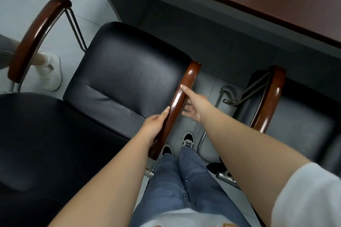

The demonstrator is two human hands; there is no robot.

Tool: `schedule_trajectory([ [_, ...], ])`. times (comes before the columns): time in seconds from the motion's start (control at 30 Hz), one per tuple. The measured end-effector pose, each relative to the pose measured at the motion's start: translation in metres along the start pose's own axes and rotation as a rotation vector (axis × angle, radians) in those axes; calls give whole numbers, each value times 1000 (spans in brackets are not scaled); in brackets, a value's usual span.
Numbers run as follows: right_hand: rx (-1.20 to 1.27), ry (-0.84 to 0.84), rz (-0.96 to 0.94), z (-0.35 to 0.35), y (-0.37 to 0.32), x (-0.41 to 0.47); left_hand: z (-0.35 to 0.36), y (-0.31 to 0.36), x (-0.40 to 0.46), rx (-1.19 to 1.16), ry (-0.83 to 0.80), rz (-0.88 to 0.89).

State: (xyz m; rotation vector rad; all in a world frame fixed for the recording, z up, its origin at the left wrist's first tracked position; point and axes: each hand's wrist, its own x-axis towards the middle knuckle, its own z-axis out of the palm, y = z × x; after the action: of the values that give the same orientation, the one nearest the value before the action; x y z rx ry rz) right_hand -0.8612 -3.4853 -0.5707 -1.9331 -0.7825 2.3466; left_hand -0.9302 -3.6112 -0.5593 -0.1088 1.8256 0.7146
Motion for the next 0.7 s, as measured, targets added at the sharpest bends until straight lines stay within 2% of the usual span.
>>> schedule_trajectory([
  [0.1,23,-48,2,5,17,-4,7,-15,-4,-73,19,-6],
  [0.37,-6,-9,-55,7,-1,1,19,-4,-1,-265,105,-5],
  [0.7,76,58,-10,9,3,-8,13,-2,-4,-217,16,21],
])
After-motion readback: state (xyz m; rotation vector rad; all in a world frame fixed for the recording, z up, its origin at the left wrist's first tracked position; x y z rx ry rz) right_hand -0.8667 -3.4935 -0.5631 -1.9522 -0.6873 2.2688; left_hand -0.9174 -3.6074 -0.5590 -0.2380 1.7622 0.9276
